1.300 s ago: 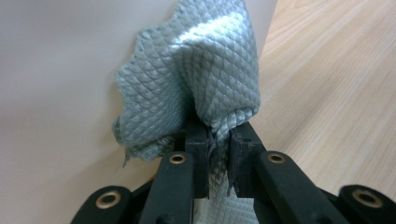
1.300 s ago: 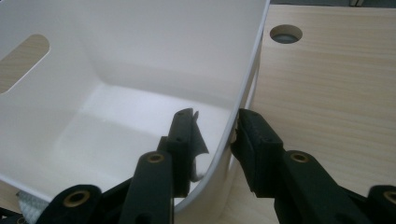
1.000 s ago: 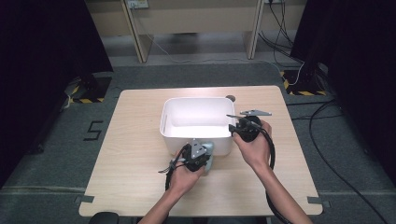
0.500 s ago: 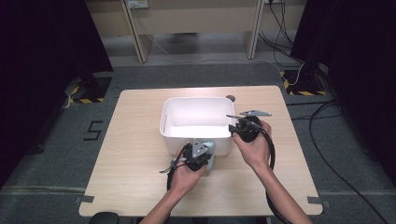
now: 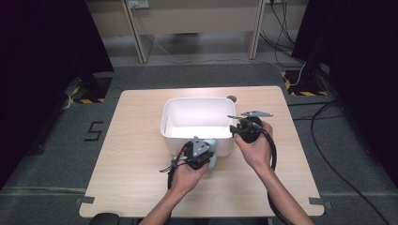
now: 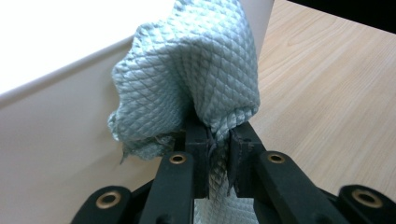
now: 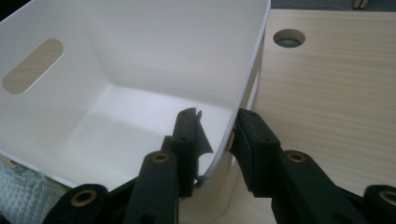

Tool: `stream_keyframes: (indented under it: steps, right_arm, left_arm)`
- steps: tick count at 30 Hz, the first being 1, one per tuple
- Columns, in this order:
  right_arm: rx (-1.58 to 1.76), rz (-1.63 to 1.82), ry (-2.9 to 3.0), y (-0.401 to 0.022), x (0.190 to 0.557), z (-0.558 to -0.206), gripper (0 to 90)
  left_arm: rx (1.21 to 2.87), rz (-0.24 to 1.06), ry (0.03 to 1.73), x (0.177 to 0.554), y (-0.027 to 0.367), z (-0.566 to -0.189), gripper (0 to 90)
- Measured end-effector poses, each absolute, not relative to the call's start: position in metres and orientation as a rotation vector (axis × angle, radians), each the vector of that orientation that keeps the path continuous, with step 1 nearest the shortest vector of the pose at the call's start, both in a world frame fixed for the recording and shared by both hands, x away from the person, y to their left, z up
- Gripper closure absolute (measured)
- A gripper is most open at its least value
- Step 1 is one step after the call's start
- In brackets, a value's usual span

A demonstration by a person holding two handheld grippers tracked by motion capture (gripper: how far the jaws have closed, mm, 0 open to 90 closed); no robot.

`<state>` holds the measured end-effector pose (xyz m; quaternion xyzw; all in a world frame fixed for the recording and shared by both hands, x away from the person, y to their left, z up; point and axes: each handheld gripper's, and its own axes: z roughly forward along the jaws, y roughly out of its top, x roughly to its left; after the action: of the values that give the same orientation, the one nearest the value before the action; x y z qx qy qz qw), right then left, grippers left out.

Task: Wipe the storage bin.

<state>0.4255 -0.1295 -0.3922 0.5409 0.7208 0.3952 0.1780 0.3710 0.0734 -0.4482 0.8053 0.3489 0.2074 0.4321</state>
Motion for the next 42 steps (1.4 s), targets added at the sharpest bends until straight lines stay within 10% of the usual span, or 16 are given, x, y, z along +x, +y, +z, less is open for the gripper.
stream_keyframes:
  steps: [42]
  right_arm:
    - [1.536,1.117,2.051,-0.13,0.427,-0.391,69.9]
  left_arm:
    - [2.039,0.519,0.855,0.374,0.065,-0.461,80.5]
